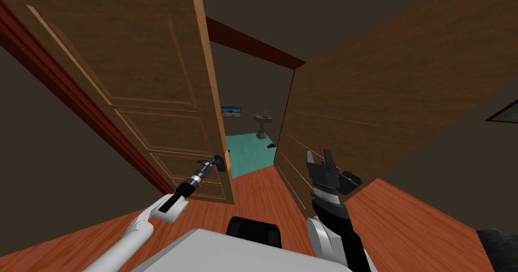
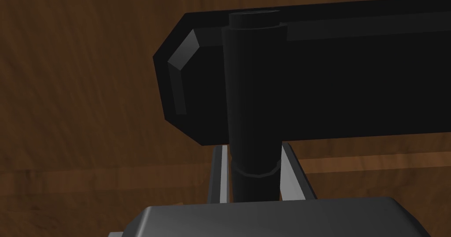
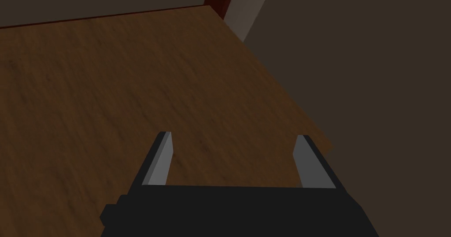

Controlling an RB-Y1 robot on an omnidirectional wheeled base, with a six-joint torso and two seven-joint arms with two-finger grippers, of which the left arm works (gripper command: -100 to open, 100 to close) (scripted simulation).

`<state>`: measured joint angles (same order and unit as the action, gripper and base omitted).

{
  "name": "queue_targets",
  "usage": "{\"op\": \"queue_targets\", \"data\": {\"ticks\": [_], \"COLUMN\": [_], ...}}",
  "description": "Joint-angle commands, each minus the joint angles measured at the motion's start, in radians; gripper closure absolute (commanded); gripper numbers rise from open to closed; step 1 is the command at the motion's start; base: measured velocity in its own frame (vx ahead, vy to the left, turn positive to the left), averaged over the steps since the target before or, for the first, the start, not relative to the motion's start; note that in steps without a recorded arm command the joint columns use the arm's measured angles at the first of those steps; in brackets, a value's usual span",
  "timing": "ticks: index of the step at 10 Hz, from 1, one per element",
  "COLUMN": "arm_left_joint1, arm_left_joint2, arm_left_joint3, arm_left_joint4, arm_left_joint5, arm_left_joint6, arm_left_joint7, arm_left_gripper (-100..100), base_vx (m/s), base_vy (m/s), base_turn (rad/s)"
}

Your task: Pull the door open

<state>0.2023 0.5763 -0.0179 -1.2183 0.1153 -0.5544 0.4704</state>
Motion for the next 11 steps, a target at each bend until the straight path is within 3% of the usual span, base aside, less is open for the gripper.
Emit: {"op": "queue_targets", "data": {"ticks": [1,2,9,10,11], "arm_left_joint1": [0.0,0.021,0.095,0.091,0.102], "arm_left_joint2": [0.0,0.018,0.093,0.085,0.097], "arm_left_joint3": [0.0,-0.012,-0.039,-0.039,-0.046], "arm_left_joint4": [0.0,-0.001,-0.006,-0.012,-0.003], "arm_left_joint5": [0.0,-0.001,0.0,-0.001,-0.002], "arm_left_joint6": [0.0,-0.028,-0.135,-0.122,-0.147], "arm_left_joint7": [0.0,0.016,0.074,0.068,0.079], "arm_left_gripper": [100,100,100,100,100], "base_vx": [-0.109,-0.16,-0.213,-0.094,-0.139], "base_vy": [0.025,0.016,0.076,0.017,0.057], "base_turn": [-0.034,-0.14,-0.133,-0.023,-0.153]}}
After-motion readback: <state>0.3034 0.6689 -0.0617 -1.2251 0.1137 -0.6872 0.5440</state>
